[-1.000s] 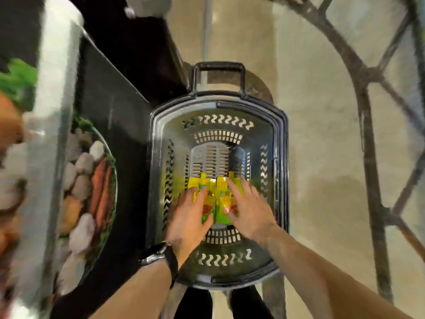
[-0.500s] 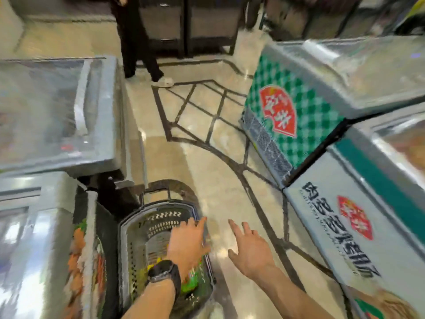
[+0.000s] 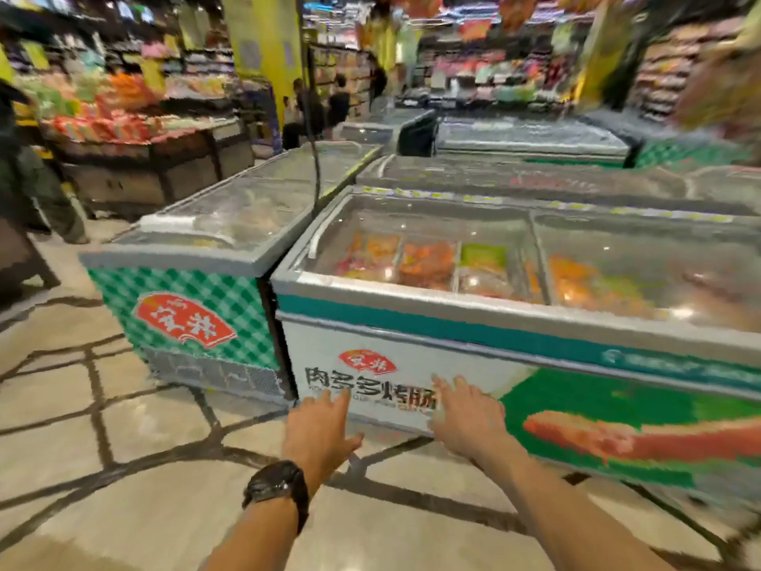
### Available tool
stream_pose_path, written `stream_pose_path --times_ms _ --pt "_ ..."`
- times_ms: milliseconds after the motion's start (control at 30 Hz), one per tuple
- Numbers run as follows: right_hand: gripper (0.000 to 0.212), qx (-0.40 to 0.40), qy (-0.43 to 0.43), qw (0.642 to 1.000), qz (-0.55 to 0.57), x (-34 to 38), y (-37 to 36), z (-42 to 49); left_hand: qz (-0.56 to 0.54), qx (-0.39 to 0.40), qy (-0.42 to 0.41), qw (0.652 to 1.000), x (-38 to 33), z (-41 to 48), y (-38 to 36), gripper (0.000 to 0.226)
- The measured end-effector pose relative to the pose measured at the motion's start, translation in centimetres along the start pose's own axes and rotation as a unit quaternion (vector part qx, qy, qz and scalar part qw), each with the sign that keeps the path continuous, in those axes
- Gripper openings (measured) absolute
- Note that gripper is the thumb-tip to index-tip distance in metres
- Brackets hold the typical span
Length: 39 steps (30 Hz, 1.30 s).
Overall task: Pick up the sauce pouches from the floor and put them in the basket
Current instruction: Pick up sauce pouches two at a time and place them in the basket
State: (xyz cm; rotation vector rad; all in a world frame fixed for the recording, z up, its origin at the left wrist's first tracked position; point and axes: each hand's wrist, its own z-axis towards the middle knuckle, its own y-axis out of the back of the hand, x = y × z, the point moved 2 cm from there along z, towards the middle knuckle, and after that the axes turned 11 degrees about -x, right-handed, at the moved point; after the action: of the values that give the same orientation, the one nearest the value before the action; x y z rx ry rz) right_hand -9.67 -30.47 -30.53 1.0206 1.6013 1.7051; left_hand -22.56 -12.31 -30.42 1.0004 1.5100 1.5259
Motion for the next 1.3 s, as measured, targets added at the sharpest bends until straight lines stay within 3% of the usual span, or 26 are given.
stream_pose_path --times_ms 267,533,800,967,1300 --pt "0.081 -0.056 -0.216 0.975 0.004 -26.1 7.1 -3.6 0.043 -0.069 -0.195 0.977 -23.8 10.0 5.9 0.075" --pt "0.076 -0.095 -0.433 0.896 -0.021 -46.4 11.1 -16.1 0.049 -0.125 -0.440 0.888 -52.0 12.8 7.5 0.074" --pt "0.074 -0.109 -0.637 0.763 -0.008 -58.3 12.9 -27.5 -0.043 -0.140 -0.659 0.738 -76.6 7.1 8.7 0.070" --pt "0.071 -0.117 -0.712 0.692 -0.021 -63.9 13.6 -29.0 -0.059 -0.138 -0.713 0.685 -86.5 7.9 8.6 0.070" --pt "0.080 -0.113 -0.782 0.613 -0.010 -73.2 12.5 -28.4 -0.052 -0.117 -0.796 0.592 -101.9 9.8 7.5 0.072"
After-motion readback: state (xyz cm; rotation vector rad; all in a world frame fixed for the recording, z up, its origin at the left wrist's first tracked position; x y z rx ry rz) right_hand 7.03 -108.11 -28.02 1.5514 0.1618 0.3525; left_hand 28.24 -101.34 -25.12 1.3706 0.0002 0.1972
